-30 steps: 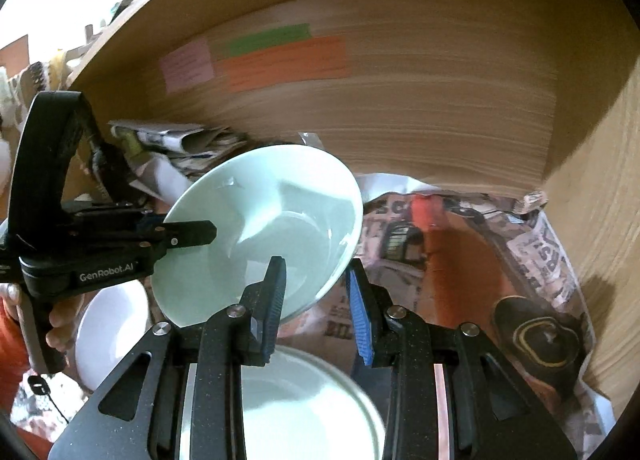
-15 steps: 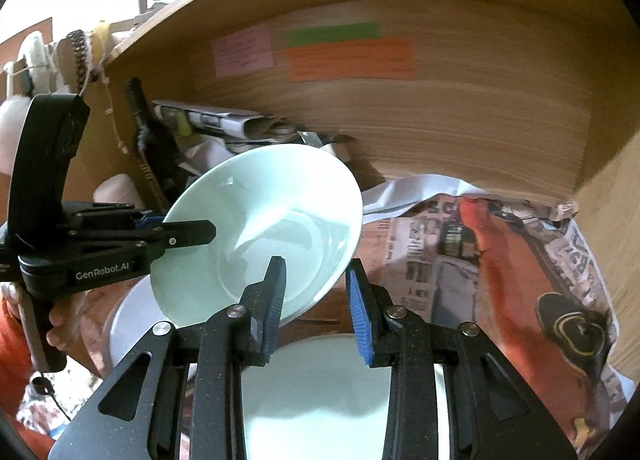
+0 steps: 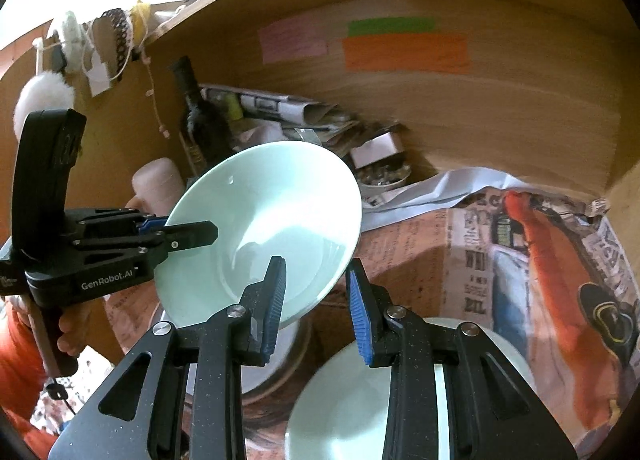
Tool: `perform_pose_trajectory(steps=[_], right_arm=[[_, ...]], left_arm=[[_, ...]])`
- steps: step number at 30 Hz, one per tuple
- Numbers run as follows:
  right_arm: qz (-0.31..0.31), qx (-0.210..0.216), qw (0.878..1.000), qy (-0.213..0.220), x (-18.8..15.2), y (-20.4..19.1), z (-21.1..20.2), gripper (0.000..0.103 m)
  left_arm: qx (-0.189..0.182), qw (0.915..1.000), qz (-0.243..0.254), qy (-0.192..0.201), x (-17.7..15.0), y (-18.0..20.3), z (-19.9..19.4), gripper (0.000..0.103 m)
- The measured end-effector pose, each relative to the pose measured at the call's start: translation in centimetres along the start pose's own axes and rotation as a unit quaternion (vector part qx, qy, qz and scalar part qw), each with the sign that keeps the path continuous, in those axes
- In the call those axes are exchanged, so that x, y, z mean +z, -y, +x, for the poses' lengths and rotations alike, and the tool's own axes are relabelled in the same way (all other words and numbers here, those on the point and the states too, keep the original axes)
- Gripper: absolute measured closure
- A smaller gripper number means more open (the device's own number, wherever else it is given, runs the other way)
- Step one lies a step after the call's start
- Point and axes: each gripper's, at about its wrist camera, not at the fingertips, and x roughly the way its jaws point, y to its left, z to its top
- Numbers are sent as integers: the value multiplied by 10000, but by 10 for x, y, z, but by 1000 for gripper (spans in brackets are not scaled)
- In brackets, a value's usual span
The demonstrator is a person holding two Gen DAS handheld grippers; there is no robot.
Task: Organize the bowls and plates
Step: 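Carry the mint green bowl over the stack and lower it into the white bowl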
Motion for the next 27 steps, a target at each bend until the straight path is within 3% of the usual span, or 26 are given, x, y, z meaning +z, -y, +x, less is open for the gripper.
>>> perform_pose_trajectory(steps=[15,27], right_arm=[[-61,227,9993,-302,-21,-24,11,75],[37,369,9975,-605,-36,-28,27,74]], left_arm=[[102,9997,-217,-75,-33,-17,-19,85],[159,9986,-343,-376,-56,-23,-8,85]])
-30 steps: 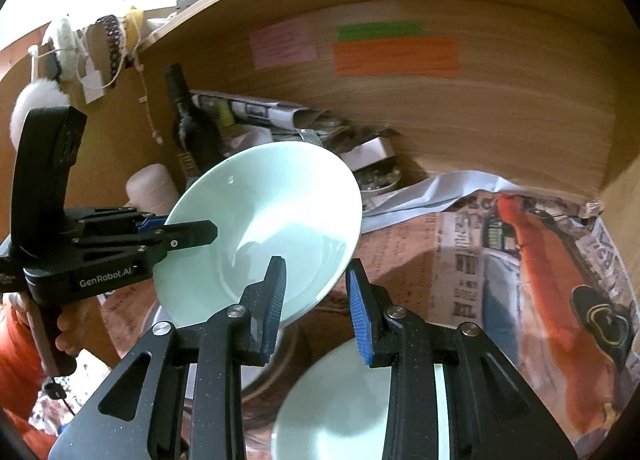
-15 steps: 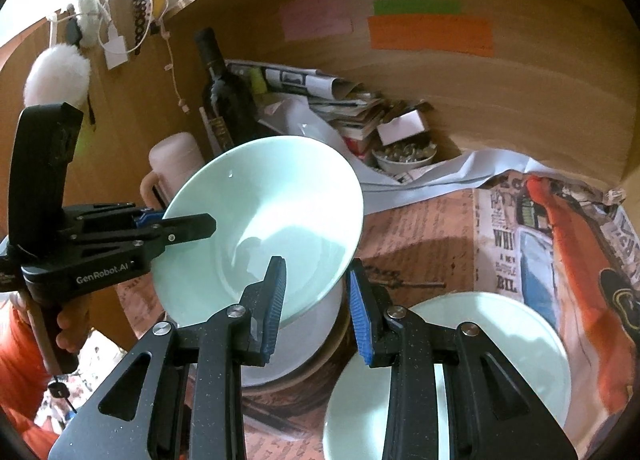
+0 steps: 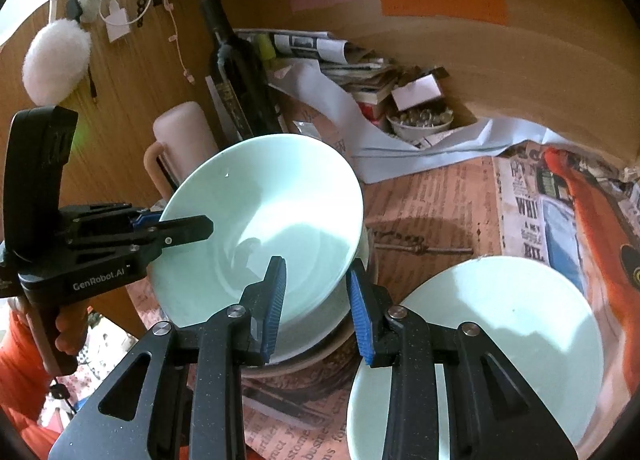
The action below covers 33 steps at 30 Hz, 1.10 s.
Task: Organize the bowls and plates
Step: 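Carry the mint green bowl over the stack and lower it into the white bowl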
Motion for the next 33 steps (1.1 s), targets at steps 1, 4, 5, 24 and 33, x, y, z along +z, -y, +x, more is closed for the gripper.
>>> perform_pose_trajectory(steps=[1,4,5,24,33], right_arm=[[7,9,10000,2,0,0,0,74],[14,18,10000,6,-1,0,-1,74],[1,19,10000,13,-1,0,-2,74],[-339,-191,9992,13,-3,-9,-2,73],[-432,-430,9980,170,3,-5,-7,64]], left_arm=[[-4,10000,-2,-29,-1,0,1,85],[-7,10000,15,-72,-3,0,3,85],[0,10000,26,-64,-4,1,3,85],[178,9994,302,-67,-8,5,4,77],[176,9992,359,-92,-7,6,4,75]])
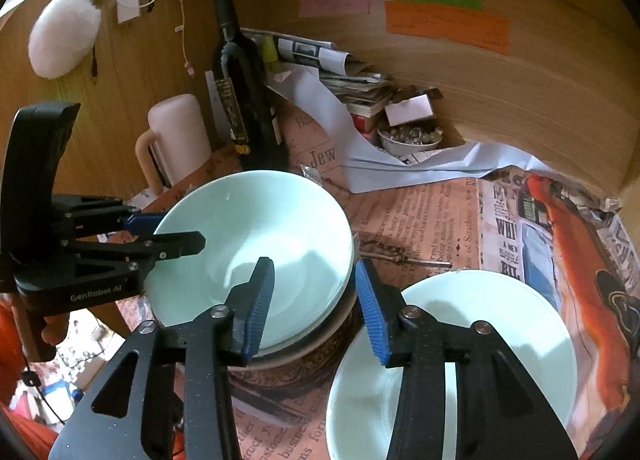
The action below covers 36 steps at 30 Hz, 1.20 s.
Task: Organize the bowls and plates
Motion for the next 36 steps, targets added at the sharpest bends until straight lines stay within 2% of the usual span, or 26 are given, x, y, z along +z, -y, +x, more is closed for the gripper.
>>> perform_pose_trajectory(steps=[3,5,9,11,13,23,32,36], right_arm=[[53,5,10000,-25,0,2,1,64],[91,-19,9999,-53,0,5,2,63],[270,28,9996,-106,-2,13,4,55],[350,17,9993,-139,-3,18,5,52],[428,30,9989,-199,-4,22,6,49],[818,416,9928,-768,-1,36,28,49],[614,439,9917,-1038,3,28,41,49],[574,470,9917,-1052,2,26,41,49]], left_arm=[[55,10000,-25,38,0,1,-1,74],[76,9999,-49,107,1,0,-4,65],[68,9995,-106,290,5,-6,-13,58],[98,9991,-191,377,6,-11,-17,45],[106,9987,-298,400,6,-17,-17,42],[-398,9969,-674,-99,-8,-25,7,41],[-993,9878,-1101,-478,-10,-31,23,41],[-1066,9870,-1078,-540,-9,-27,24,45]])
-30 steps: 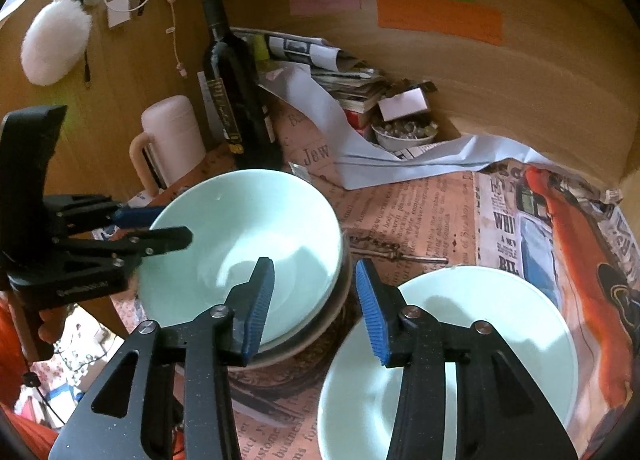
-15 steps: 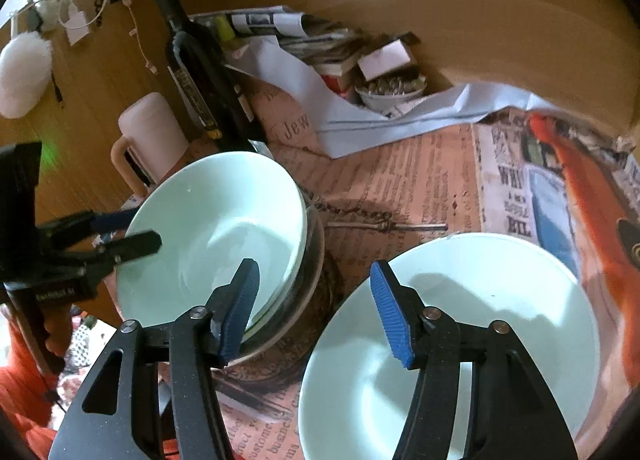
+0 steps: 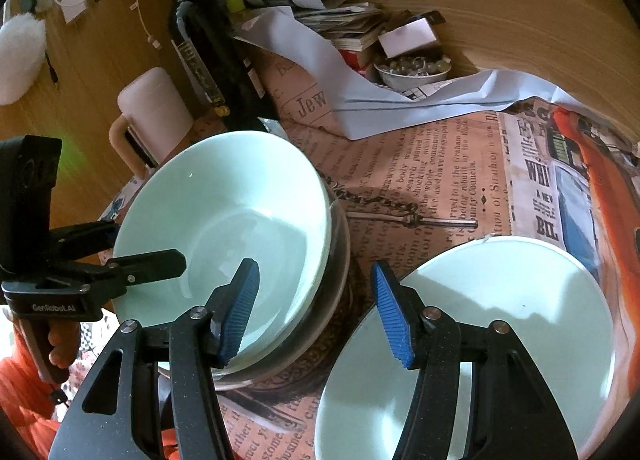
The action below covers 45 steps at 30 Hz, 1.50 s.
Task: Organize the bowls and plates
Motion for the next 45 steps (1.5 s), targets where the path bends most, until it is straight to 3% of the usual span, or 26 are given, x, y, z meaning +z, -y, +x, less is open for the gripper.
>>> perform_pose_trajectory(steps=[2,7,16,26,45], right_arm=[[-32,14,10000,-29,0,-1,1,49],[-105,76,9998,-159,0,-2,9,62],[-295,-255,9992,-94,-4,-12,9,64],[-13,-200,9998,61,0,-8,1,66],[184,-274,9978,569,8,2,-25,67]], left_arm=[[-40,10000,39,-58,1,3,2,50],[103,9998,169,-29,1,8,3,51],[467,9981,390,34,1,16,4,51],[402,9991,91,39,5,14,3,51],[367,9973,294,568,23,35,-14,51]])
